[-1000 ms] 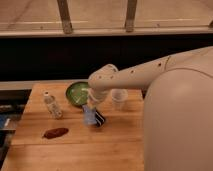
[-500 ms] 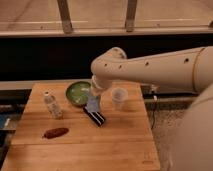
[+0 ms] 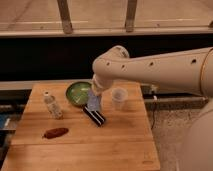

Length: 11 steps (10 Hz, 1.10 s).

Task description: Place the white sponge in the ceramic cup

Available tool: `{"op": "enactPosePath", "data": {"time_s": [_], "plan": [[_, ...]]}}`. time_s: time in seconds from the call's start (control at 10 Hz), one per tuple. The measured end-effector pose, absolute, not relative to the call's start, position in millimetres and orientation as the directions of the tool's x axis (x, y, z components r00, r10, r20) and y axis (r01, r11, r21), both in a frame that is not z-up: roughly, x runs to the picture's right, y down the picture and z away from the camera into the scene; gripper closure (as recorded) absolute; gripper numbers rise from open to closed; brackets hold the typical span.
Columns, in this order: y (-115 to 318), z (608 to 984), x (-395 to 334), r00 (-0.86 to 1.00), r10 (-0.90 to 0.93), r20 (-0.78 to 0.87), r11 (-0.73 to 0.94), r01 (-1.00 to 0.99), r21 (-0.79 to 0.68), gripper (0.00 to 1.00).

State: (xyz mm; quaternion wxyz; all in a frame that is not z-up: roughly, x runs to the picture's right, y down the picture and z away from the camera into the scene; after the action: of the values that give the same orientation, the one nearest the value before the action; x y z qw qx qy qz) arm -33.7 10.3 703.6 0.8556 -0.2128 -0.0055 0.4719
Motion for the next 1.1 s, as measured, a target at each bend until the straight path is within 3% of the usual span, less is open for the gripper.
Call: {"op": "enactPosePath", "data": {"time_s": [0.4, 1.1], "plan": [[5, 713, -28, 0.526, 0.834, -0.166, 0.443, -0.818, -0.366, 1.0], [-72, 749, 70, 0.386, 0.918, -0.087, 0.356, -0.903, -0.242, 1.0]]}}
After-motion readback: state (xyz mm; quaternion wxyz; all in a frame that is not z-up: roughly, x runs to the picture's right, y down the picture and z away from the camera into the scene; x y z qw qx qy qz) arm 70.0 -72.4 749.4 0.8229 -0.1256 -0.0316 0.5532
